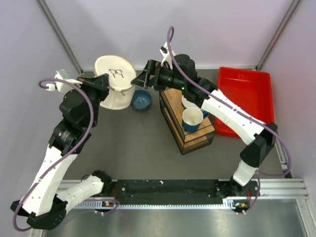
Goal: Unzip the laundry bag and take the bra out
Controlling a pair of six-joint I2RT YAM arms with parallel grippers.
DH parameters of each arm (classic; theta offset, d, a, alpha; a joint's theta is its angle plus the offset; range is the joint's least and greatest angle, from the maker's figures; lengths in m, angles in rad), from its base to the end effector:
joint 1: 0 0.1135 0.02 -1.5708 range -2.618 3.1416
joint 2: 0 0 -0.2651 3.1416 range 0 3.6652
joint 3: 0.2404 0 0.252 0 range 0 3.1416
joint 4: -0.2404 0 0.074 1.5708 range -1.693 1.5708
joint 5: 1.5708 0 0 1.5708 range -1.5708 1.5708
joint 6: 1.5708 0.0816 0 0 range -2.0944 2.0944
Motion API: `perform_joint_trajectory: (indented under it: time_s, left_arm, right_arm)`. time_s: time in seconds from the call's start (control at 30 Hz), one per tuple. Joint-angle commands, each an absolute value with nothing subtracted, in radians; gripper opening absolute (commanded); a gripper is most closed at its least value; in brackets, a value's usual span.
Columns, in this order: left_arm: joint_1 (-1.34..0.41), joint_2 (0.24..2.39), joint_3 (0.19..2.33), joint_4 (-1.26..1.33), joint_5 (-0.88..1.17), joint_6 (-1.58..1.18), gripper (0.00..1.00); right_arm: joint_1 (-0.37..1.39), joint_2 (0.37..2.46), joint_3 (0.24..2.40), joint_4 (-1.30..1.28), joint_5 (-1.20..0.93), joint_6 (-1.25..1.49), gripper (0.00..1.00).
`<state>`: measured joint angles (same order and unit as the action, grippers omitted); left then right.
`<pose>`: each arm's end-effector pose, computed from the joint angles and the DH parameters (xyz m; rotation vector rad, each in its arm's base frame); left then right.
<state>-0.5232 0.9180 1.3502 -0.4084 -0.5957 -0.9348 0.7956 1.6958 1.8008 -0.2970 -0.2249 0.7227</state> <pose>0.1940 -0.0591 0.4845 -0.7780 1.3896 -0.6886 0.2956 0.3277 0.4326 -0.2512 1.9328 1.2601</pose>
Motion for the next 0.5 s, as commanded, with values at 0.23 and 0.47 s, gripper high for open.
perform_joint_trajectory:
  time_s: [0.23, 0.47]
  left_arm:
    - [-0.503, 0.862, 1.362, -0.327, -0.569, -0.911, 0.0]
    - [-0.5, 0.827, 1.339, -0.305, -0.557, -0.897, 0.0]
  right_arm:
    - [0.798, 1.752, 1.713, 0.235, -0.502, 1.012, 0.77]
    - [0.792, 1.809, 1.839, 0.034, -0.542, 0.904, 0.85]
